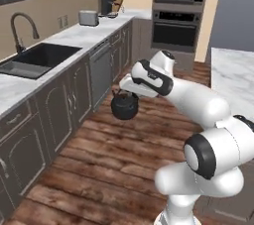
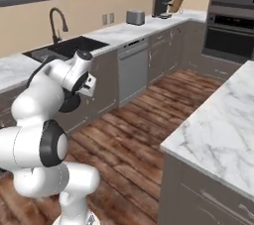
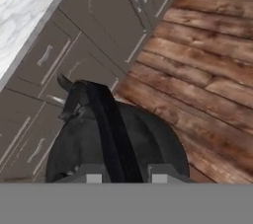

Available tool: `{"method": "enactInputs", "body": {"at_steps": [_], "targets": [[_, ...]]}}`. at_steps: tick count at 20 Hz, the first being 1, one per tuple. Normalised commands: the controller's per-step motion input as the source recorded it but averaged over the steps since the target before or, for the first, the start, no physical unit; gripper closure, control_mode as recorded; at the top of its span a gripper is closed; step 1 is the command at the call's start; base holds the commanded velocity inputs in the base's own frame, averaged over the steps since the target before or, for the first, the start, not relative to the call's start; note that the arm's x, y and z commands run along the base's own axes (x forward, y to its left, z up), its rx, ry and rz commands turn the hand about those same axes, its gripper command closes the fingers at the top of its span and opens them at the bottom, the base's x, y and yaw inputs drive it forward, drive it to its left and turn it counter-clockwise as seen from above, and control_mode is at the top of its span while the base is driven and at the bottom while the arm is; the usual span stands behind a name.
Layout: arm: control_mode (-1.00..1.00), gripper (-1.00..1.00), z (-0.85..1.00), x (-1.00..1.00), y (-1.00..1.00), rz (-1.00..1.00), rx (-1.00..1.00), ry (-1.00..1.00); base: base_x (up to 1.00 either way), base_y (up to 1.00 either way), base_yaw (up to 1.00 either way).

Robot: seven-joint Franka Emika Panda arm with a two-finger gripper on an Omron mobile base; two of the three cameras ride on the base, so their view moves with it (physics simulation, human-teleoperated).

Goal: The kettle is done boiling. Turn off the stove, then wait for 300 timesteps before moving the kettle to the dining table.

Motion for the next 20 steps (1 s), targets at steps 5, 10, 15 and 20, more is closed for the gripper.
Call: {"method": "enactInputs", "body": {"at_steps": [5,10,15,20], "targets": [[1.0,1.0,0.0,0.0,0.0,0.0,0.0,0.0,-0.11,-0.1,-0.45],[1.0,1.0,0.0,0.0,0.0,0.0,0.0,0.0,0.0,0.08,-0.55],[1.0,1.0,0.0,0.0,0.0,0.0,0.0,0.0,0.0,0.27,-0.6],[1.0,1.0,0.0,0.0,0.0,0.0,0.0,0.0,0.01,0.35,-0.59]]}}
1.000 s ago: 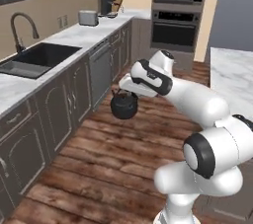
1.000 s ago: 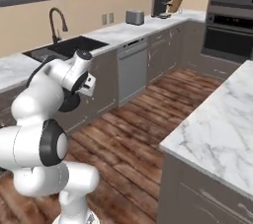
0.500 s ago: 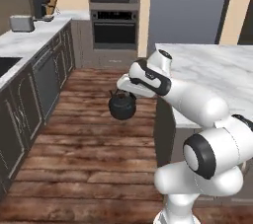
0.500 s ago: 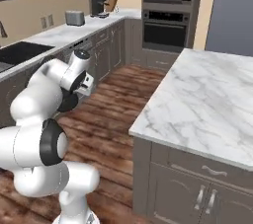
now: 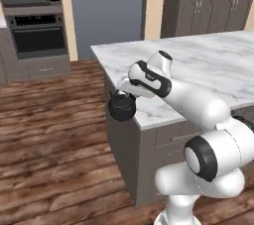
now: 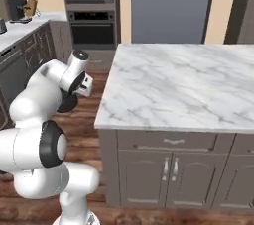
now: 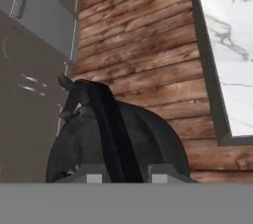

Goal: The kettle is done boiling. Turn off the stove, then wait for 300 timesteps before moving the kettle to the dining table.

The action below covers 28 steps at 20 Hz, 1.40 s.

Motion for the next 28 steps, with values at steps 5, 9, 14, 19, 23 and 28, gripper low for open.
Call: {"method": "enactInputs", "body": {"at_steps": [5,9,14,19,23,28], "targets": [[1.0,1.0,0.0,0.0,0.0,0.0,0.0,0.0,0.01,0.19,-0.55],[1.0,1.0,0.0,0.0,0.0,0.0,0.0,0.0,0.0,0.0,-0.48],[1.0,1.0,0.0,0.0,0.0,0.0,0.0,0.0,0.0,0.0,-0.45],[1.0,1.0,0.0,0.0,0.0,0.0,0.0,0.0,0.0,-0.18,-0.32],[1.0,1.0,0.0,0.0,0.0,0.0,0.0,0.0,0.0,-0.43,-0.2],[1.0,1.0,0.0,0.0,0.0,0.0,0.0,0.0,0.02,-0.53,-0.1]]}}
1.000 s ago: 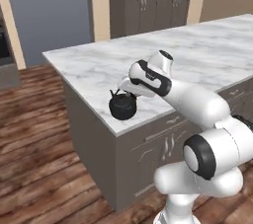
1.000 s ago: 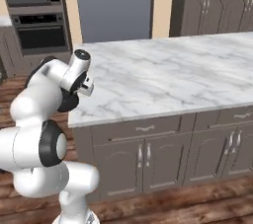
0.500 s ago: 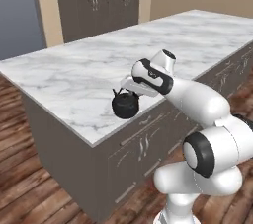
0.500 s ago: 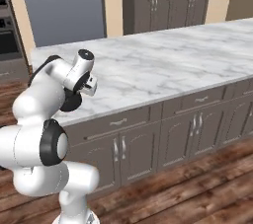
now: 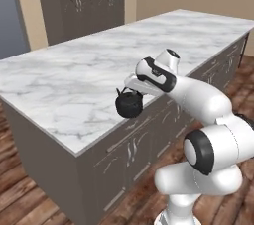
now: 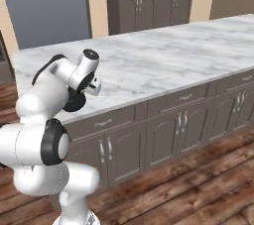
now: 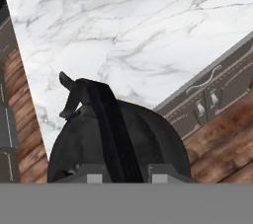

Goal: The kettle is done boiling. Turn off the stove, then wait for 300 timesteps before moving the kettle to the dining table.

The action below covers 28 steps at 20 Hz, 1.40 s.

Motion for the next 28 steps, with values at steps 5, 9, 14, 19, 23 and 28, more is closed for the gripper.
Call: {"method": "enactInputs", "body": {"at_steps": [5,9,14,19,23,28], "targets": [[1.0,1.0,0.0,0.0,0.0,0.0,0.0,0.0,0.04,-0.61,-0.07],[1.0,1.0,0.0,0.0,0.0,0.0,0.0,0.0,0.1,-0.64,-0.06],[1.0,1.0,0.0,0.0,0.0,0.0,0.0,0.0,0.17,-0.65,-0.05],[1.0,1.0,0.0,0.0,0.0,0.0,0.0,0.0,0.19,-0.65,-0.05],[1.0,1.0,0.0,0.0,0.0,0.0,0.0,0.0,0.17,-0.68,-0.06],[1.0,1.0,0.0,0.0,0.0,0.0,0.0,0.0,0.18,-0.71,-0.05]]}}
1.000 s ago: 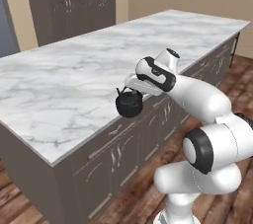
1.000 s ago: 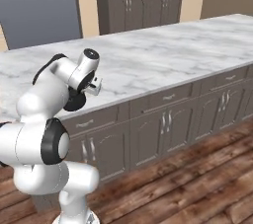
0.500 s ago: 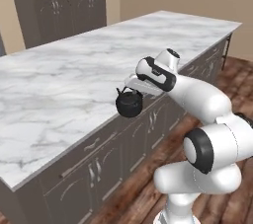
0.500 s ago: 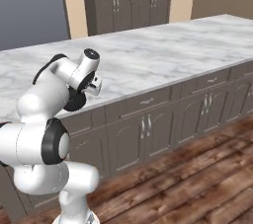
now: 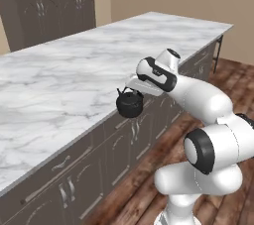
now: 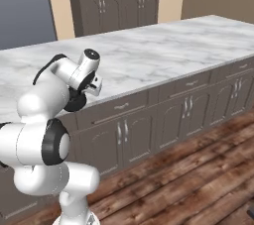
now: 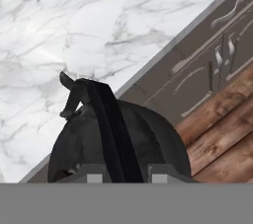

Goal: The kettle is done boiling. Turn off the stove, then wait for 300 timesteps before moving the kettle to the dining table.

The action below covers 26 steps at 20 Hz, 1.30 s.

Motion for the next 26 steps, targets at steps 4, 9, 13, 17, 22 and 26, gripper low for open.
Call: {"method": "enactInputs", "body": {"at_steps": [4,9,13,17,22,26], "targets": [[1.0,1.0,0.0,0.0,0.0,0.0,0.0,0.0,0.21,-0.72,-0.04],[1.0,1.0,0.0,0.0,0.0,0.0,0.0,0.0,0.28,-0.71,-0.03],[1.0,1.0,0.0,0.0,0.0,0.0,0.0,0.0,0.41,-0.62,-0.03],[1.0,1.0,0.0,0.0,0.0,0.0,0.0,0.0,0.66,-0.19,-0.08],[1.0,1.0,0.0,0.0,0.0,0.0,0.0,0.0,0.93,0.08,-0.12],[1.0,1.0,0.0,0.0,0.0,0.0,0.0,0.0,0.95,0.14,-0.1]]}}
